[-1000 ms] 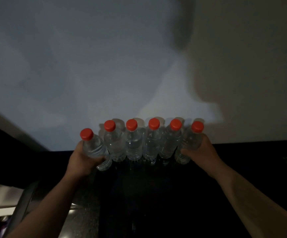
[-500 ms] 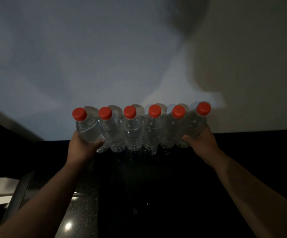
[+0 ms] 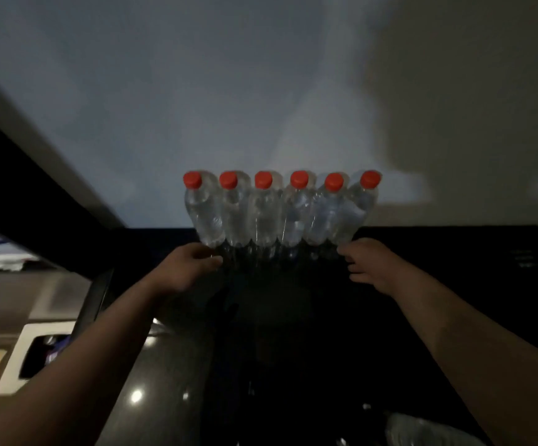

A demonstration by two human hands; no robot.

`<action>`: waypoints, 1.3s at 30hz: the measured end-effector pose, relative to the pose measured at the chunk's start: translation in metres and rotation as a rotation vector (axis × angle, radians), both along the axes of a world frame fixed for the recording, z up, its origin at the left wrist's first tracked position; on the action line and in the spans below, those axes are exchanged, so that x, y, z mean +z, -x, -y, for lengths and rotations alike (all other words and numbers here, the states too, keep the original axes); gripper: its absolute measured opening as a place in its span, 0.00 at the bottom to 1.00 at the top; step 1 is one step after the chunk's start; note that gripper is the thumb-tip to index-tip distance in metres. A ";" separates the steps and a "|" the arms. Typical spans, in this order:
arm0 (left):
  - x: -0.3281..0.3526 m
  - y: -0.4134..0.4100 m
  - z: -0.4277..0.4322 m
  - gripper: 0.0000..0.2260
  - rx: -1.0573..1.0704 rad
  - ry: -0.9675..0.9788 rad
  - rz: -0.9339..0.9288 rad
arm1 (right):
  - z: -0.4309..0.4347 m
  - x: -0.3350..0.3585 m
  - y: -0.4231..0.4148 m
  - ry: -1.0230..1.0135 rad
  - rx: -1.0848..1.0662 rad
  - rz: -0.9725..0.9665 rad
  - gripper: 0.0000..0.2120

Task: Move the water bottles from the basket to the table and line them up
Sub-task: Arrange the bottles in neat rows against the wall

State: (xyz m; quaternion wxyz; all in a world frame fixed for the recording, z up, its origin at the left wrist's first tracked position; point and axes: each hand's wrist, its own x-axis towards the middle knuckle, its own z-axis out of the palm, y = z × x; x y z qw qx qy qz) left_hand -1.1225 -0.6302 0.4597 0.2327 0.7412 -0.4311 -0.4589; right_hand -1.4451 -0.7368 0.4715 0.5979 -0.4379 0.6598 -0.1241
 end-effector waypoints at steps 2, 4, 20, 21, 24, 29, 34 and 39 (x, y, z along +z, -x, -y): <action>0.015 0.013 -0.039 0.14 -0.022 0.022 -0.042 | -0.031 0.020 -0.002 0.061 0.092 -0.034 0.10; 0.026 0.025 -0.081 0.13 -0.052 0.036 -0.125 | -0.070 0.039 -0.006 0.192 0.156 -0.072 0.06; 0.060 0.088 -0.271 0.09 -0.251 0.200 -0.095 | -0.286 0.099 0.019 0.423 0.634 -0.373 0.18; 0.056 0.088 -0.281 0.14 -0.267 0.231 -0.050 | -0.291 0.099 0.027 0.495 0.632 -0.475 0.18; 0.047 0.092 -0.303 0.17 -0.249 0.331 0.067 | -0.305 0.090 0.056 0.593 0.650 -0.752 0.11; 0.043 0.104 -0.318 0.23 -0.155 0.343 0.113 | -0.323 0.074 0.086 0.491 0.561 -0.716 0.11; 0.033 0.118 -0.322 0.24 -0.039 0.366 0.169 | -0.335 0.060 0.094 0.446 0.455 -0.527 0.11; 0.030 0.137 -0.324 0.18 0.140 0.364 0.124 | -0.337 0.053 0.099 0.473 0.303 -0.376 0.11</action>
